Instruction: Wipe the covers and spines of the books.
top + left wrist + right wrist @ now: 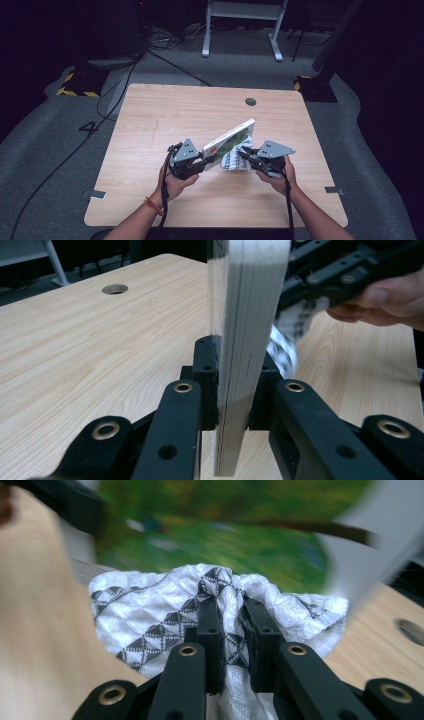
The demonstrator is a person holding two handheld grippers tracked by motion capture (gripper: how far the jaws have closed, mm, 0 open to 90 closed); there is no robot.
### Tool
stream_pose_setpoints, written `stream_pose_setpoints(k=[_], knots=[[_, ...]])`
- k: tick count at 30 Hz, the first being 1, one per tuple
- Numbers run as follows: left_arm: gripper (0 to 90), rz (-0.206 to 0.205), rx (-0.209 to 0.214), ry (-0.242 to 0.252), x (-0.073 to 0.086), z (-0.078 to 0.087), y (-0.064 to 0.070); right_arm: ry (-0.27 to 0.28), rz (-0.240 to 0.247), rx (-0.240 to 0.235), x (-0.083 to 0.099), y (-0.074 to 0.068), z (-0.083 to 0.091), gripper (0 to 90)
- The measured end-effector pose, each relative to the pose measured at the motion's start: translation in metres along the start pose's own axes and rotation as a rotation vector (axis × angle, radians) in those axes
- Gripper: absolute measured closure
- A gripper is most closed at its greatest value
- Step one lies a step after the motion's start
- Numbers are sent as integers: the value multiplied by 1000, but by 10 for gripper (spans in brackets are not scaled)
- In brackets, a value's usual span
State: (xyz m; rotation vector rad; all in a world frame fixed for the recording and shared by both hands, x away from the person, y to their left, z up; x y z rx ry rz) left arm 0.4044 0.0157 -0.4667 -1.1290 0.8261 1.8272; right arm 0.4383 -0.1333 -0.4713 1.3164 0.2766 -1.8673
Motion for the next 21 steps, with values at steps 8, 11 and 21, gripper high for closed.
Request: stream_pose_setpoints(k=[8,11,21], knots=[[796,-10,7,-14,3,1,3,61,-106,121,0,46,17,799],[796,-11,6,-17,1,-6,5,125,-113,130,-18,47,28,799],[795,8,17,-14,-9,-25,12,235,-30,3,-61,-11,34,799]])
Point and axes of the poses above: each handheld gripper's, and its own axes: z roughly backward along the jaws, x roughly out of its underside, y roughly to its right, the point moved 10 cm from there along -z, roughly forward along the jaws, and after that the axes turned 7 degrees about x, right-handed, at the moved point
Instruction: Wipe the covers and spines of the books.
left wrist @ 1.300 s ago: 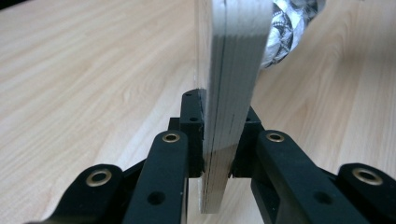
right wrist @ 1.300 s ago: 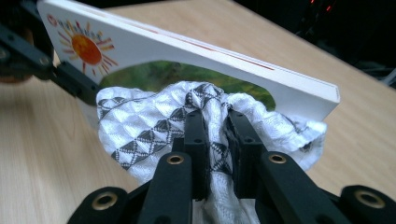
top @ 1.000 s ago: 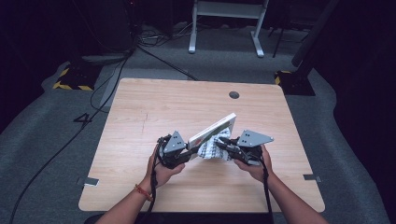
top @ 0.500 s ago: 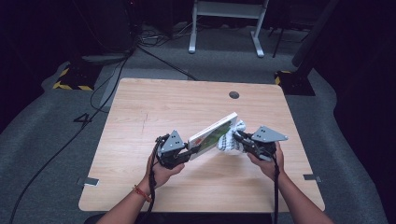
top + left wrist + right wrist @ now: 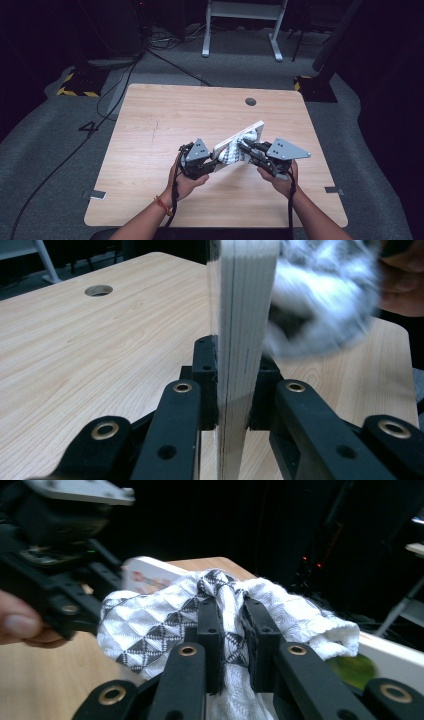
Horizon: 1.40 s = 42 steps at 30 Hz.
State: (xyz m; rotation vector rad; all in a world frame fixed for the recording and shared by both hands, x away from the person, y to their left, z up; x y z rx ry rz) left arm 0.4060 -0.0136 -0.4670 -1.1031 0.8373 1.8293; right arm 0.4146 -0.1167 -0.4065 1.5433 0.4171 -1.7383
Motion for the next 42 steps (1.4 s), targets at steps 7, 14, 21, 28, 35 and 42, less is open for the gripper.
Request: stream_pose_setpoints(k=[7,14,21,28,35,42], knots=[[796,1,2,24,-3,9,0,-59,52,-50,17,-15,-5,799],[796,4,3,51,-5,19,-1,-155,84,30,53,13,-6,798],[795,-6,6,58,-5,27,-1,-152,-24,112,63,55,3,798],[795,-22,-2,50,-6,20,2,-88,-37,112,40,52,9,798],[795,-21,3,53,-10,9,6,3,2,32,7,16,10,798],[796,5,2,69,-11,9,6,12,70,-11,-1,-10,4,798]])
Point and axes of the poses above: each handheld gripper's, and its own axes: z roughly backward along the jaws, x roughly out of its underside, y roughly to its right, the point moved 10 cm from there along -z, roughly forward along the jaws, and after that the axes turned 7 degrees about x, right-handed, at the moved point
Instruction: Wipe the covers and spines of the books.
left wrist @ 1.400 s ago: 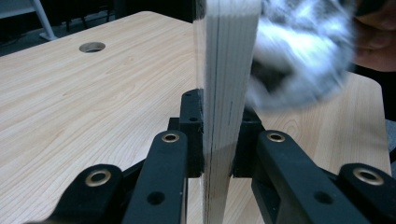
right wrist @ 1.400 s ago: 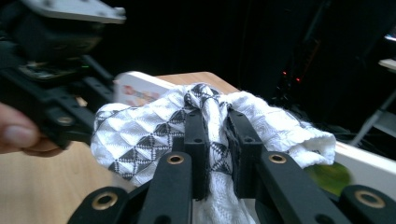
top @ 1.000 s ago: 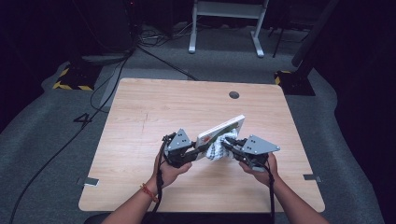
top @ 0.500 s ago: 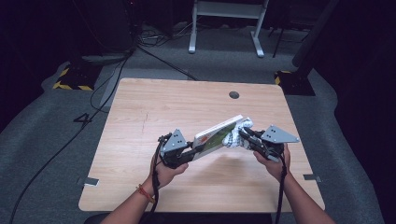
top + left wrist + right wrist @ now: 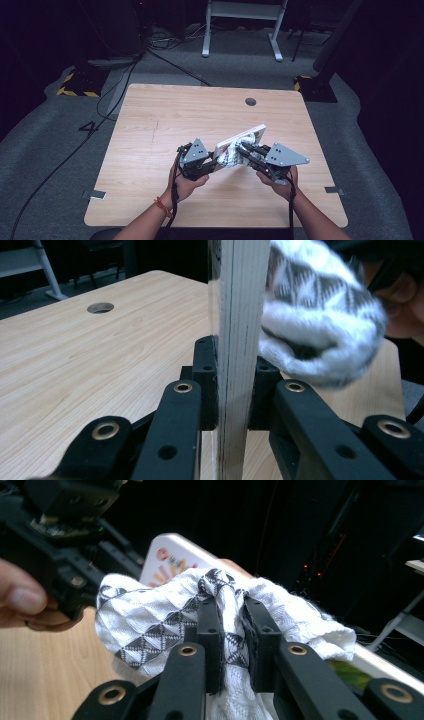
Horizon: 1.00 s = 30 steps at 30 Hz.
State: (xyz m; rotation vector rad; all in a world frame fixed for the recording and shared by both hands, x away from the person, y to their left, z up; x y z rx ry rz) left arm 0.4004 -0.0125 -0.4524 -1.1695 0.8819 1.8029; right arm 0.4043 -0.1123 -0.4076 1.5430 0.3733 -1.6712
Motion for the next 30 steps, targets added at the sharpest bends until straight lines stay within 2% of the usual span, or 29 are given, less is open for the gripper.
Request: stream_pose_setpoints(k=[6,8,9,13,14,15,16,19,20,21,23,24,25,27,30], knots=[[796,10,3,38,-6,8,-4,-52,13,-5,17,1,-6,798],[795,12,0,57,-10,13,-5,-80,15,0,27,4,-8,797],[795,10,-3,70,-13,17,-6,-112,5,2,38,8,-9,797],[794,6,-11,81,-16,22,-7,-152,24,24,53,14,-12,797],[793,6,-12,87,-17,25,-7,-172,11,41,60,21,-13,797],[793,6,-12,87,-17,25,-7,-172,11,41,60,21,-13,797],[793,4,-12,97,-18,29,-7,-178,-3,63,63,29,-11,798],[794,1,-6,104,-20,33,-7,-181,-12,91,64,38,-9,797],[793,4,-4,110,-20,34,-7,-179,-23,123,65,48,-6,797],[793,12,-2,117,-20,36,-7,-179,-23,123,65,48,-6,797],[793,22,4,127,-21,36,-6,-178,-56,145,66,58,-3,797],[794,21,0,133,-21,36,-6,-175,-83,140,67,59,-2,797],[793,23,-4,131,-22,34,-6,-173,-87,136,67,57,-2,797],[792,33,-5,137,-22,31,-5,-164,-67,117,62,47,-4,798],[792,52,-8,134,-20,24,-5,-140,-25,66,51,23,-9,797]])
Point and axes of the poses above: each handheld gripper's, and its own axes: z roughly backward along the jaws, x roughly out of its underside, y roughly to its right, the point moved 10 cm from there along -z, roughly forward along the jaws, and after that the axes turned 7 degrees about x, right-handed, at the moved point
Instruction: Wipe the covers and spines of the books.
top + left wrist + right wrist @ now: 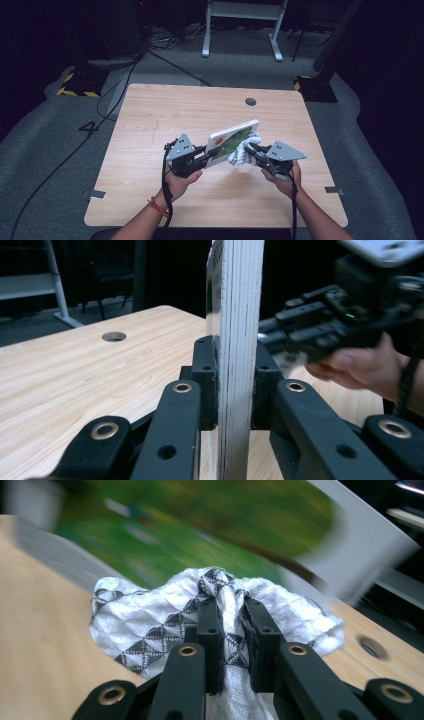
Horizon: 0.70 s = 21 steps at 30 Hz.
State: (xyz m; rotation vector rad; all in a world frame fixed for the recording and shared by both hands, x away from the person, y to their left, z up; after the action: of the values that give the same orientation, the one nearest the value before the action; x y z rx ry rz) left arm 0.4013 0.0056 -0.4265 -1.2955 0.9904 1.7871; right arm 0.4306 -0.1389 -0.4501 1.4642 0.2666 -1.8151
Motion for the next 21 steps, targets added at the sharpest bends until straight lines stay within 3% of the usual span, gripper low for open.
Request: stream_pose_setpoints(k=[7,10,14,21], knots=[[791,15,-10,-11,3,-4,-2,50,88,-130,-17,-60,-7,796],[790,10,-16,-23,4,-5,-2,43,133,-152,-18,-77,-10,796],[790,-1,-24,-29,4,-4,-2,12,158,-125,-11,-74,-14,797],[789,-19,-35,-15,-3,3,-3,-44,99,-12,8,-32,-17,798]])
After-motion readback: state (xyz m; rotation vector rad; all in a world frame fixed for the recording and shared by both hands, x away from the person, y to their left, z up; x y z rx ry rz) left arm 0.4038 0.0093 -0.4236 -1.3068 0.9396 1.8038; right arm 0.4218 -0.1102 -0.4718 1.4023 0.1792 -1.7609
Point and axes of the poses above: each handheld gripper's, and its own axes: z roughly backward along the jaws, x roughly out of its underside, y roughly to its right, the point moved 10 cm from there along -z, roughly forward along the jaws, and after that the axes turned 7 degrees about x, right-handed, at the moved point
